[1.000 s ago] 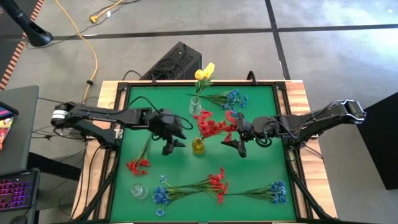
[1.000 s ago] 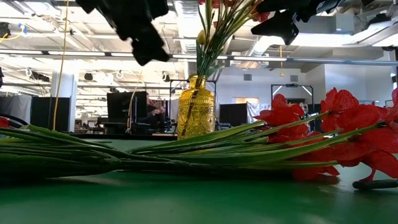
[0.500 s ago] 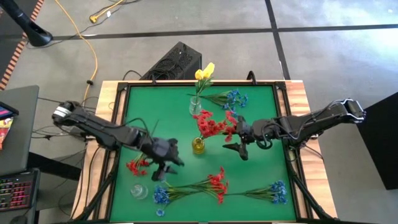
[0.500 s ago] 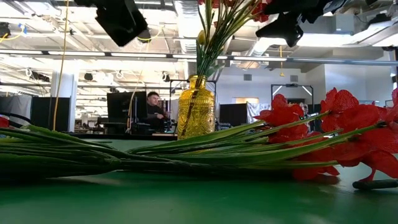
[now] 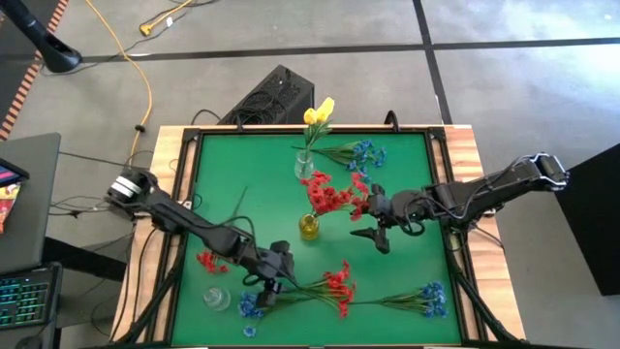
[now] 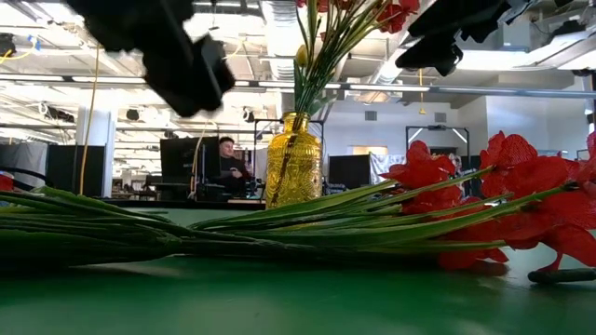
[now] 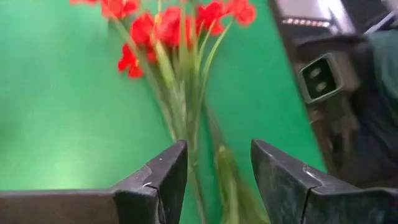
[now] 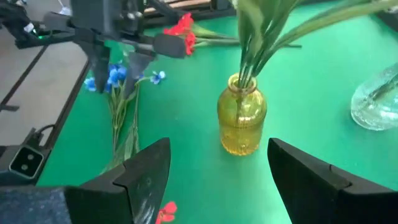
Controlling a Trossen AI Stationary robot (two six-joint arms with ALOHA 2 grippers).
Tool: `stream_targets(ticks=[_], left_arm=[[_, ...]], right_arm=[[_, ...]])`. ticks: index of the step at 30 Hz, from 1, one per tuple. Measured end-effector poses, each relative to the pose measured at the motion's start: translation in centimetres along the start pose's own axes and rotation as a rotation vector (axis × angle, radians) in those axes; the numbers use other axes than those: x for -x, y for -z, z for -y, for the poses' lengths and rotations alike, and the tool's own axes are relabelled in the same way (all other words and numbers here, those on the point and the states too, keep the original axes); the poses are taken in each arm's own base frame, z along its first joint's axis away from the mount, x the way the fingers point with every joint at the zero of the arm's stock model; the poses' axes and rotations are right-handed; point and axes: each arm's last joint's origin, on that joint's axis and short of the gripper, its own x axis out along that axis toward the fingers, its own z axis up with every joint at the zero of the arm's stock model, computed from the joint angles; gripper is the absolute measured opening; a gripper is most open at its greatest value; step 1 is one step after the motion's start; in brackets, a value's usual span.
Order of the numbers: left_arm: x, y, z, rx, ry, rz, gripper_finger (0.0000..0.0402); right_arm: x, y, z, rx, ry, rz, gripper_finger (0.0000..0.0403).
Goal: Sort flowers into vase by color
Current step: Put the bottom red flowers into the yellow vase
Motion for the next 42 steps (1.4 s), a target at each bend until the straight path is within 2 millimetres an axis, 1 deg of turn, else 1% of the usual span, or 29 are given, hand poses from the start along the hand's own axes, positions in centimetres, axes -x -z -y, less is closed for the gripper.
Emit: stream_targets(ticks=[2, 5, 10, 17, 26, 30, 32, 35, 38, 42], left_arm=[[-0.8, 0.1, -0.3, 0.009, -0.01, 0.009, 0.0164], [-1.4, 0.1, -0.5, 0.032, -0.025, 0.009, 0.0164], [-2.5, -0.1, -0.3, 0.003, -0.057, 0.01, 0.0164], [-4.4, 0.6, -0.6, -0.018, -0.089, -0.035, 0.0164], [-4.5, 0.8, -0.7, -0.004, -0.099, -0.046, 0.0164], [-5.7, 1.9, -1.1, 0.021, -0.112, -0.098, 0.0164], [-6.4, 2.2, -1.2, 0.023, -0.09, -0.11, 0.0164], [-6.9, 2.5, -1.2, 0.027, -0.072, -0.127, 0.0164], [-6.9, 2.5, -1.2, 0.027, -0.072, -0.125, 0.0149], [-6.9, 2.3, -1.4, 0.033, -0.068, -0.118, 0.0096]], right_arm=[[0.0, 0.0, -0.2, 0.004, -0.007, -0.002, 0.0296], [0.1, 0.1, -0.4, 0.009, -0.018, -0.004, 0.0296], [0.1, 0.2, -0.6, 0.012, -0.023, -0.007, 0.0296], [0.1, 0.2, -0.5, 0.012, -0.022, -0.007, 0.0296], [0.1, 0.2, -0.5, 0.012, -0.021, -0.01, 0.0296], [0.1, 0.2, -0.5, 0.012, -0.02, -0.011, 0.0296], [0.1, 0.2, -0.5, 0.013, -0.02, -0.009, 0.0296], [0.1, 0.2, -0.5, 0.013, -0.02, -0.009, 0.0296], [0.1, 0.2, -0.5, 0.013, -0.02, -0.009, 0.0296], [0.1, 0.2, -0.5, 0.013, -0.02, -0.009, 0.0296]])
